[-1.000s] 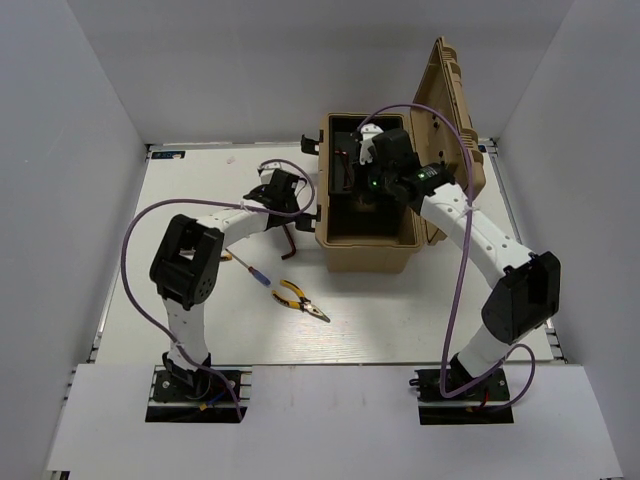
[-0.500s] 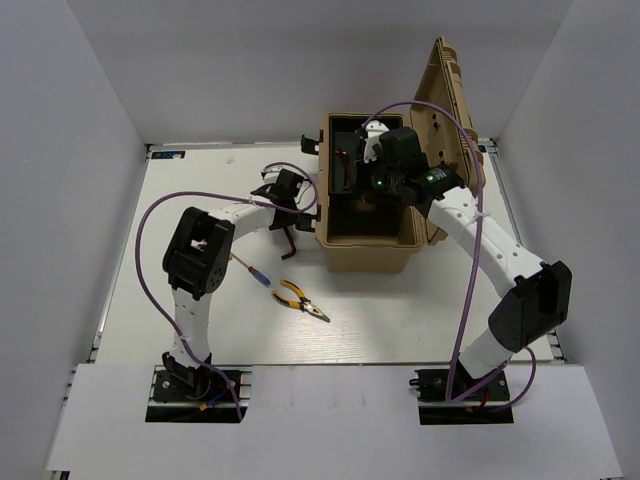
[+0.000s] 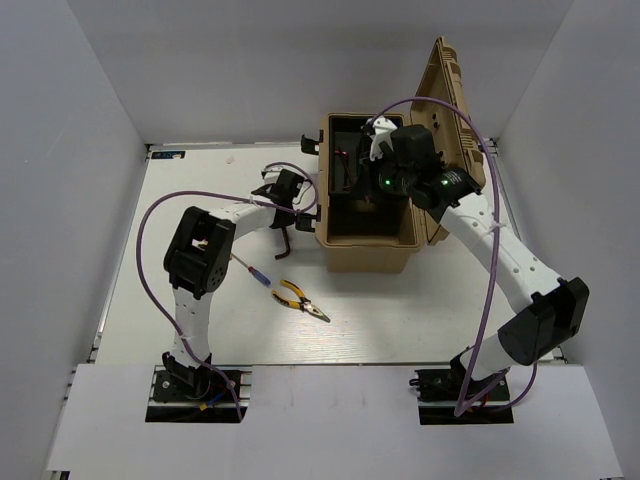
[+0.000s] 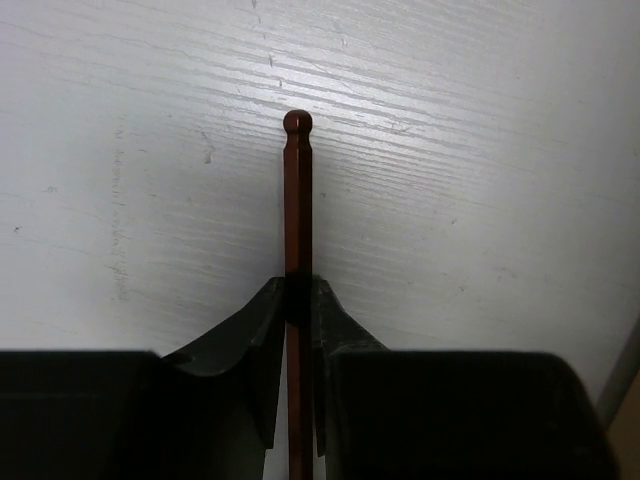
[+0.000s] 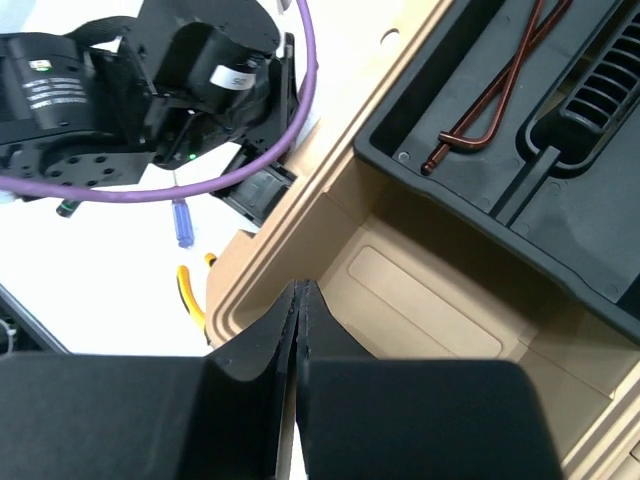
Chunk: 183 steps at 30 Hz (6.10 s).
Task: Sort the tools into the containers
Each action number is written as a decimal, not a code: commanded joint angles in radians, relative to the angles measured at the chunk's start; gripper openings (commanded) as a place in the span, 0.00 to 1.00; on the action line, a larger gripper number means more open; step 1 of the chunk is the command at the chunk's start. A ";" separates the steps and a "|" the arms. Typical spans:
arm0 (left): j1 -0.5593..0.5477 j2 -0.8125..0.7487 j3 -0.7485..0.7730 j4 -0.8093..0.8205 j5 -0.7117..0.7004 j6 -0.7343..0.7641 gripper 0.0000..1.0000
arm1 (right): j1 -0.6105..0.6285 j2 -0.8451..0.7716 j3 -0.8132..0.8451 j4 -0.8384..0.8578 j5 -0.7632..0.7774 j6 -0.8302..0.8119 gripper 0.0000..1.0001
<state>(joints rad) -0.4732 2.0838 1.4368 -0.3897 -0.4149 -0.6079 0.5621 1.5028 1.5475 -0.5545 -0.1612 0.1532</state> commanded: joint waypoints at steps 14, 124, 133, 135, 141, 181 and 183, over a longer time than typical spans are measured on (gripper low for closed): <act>0.059 0.030 -0.047 -0.121 0.008 0.092 0.09 | -0.005 -0.072 0.006 0.007 -0.029 0.023 0.00; -0.001 -0.041 0.764 0.042 0.544 0.137 0.00 | -0.019 -0.320 -0.302 -0.100 -0.273 -0.481 0.00; 0.031 -0.750 -0.190 -0.144 0.144 0.228 0.53 | 0.102 -0.138 -0.254 -0.136 -0.370 -0.442 0.10; 0.031 -0.937 -0.370 -0.165 0.070 0.191 0.83 | 0.212 -0.087 -0.216 -0.122 -0.283 -0.423 0.22; 0.041 -1.263 -0.553 -0.377 -0.105 0.080 0.90 | 0.442 0.172 -0.025 -0.111 -0.079 -0.299 0.35; 0.019 -1.924 -0.670 -0.419 -0.203 0.221 0.79 | 0.498 0.660 0.066 -0.094 0.170 -0.185 0.05; 0.019 -1.924 -0.670 -0.419 -0.203 0.221 0.79 | 0.498 0.646 0.056 -0.096 0.172 -0.187 0.00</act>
<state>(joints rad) -0.4492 0.1581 0.7719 -0.8265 -0.6250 -0.3992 1.0599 2.1620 1.6520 -0.6052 0.0250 -0.0326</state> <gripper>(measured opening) 0.790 0.171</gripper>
